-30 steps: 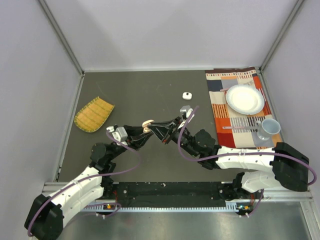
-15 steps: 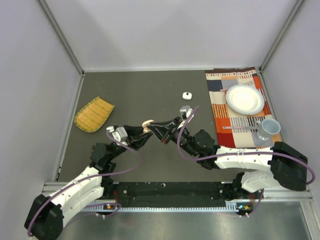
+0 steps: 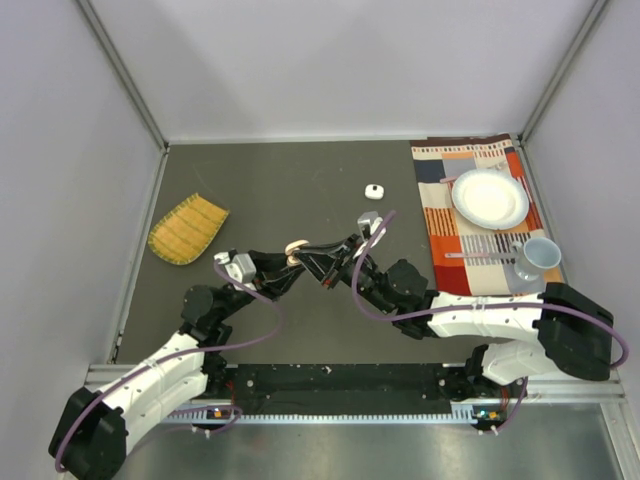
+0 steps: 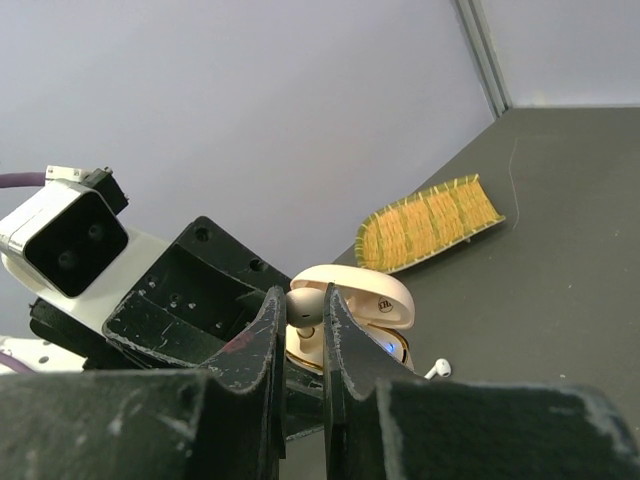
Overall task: Insert the wireless bluetooth earbuds into the charging case
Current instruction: Insert the left earbud into the left side groove of the charging case.
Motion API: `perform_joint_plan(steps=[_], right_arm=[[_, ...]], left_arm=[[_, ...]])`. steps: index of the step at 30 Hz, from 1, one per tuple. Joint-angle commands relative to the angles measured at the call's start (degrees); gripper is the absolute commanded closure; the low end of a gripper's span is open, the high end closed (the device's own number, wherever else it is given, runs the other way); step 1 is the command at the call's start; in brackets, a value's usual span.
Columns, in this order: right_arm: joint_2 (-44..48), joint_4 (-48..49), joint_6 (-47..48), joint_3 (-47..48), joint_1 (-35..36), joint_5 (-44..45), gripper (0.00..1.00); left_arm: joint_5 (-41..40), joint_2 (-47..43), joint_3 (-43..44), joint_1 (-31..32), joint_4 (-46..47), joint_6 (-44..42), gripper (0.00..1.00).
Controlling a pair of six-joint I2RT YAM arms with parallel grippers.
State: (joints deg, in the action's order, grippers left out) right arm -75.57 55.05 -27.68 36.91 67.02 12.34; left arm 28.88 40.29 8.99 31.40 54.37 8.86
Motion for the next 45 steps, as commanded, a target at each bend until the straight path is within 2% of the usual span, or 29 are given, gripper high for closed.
perform_joint_plan(steps=[1,16,26,39,45], right_arm=[[-0.98,-0.55,-0.53,2.12,0.83,-0.91,1.0],[-0.37,-8.9,3.25,4.66,1.62,2.25,1.0],[0.33,-10.31,4.83,4.93,2.23,4.01,0.88],[1.65,-10.22,5.8,5.46,2.15,3.75,0.8],[1.66,-9.17,5.45,4.93,2.23,3.48,0.73]], left_arm=[[-1.02,-0.13,2.78,0.16,5.22,0.1,1.0],[-3.04,-1.01,2.61,0.16,5.05,-0.69,1.0],[-3.04,-1.36,2.43,0.16,4.34,-0.86,1.0],[-3.31,-2.5,1.9,0.16,3.11,-1.04,1.0],[-3.04,-2.32,1.9,0.16,3.02,-1.13,1.0]])
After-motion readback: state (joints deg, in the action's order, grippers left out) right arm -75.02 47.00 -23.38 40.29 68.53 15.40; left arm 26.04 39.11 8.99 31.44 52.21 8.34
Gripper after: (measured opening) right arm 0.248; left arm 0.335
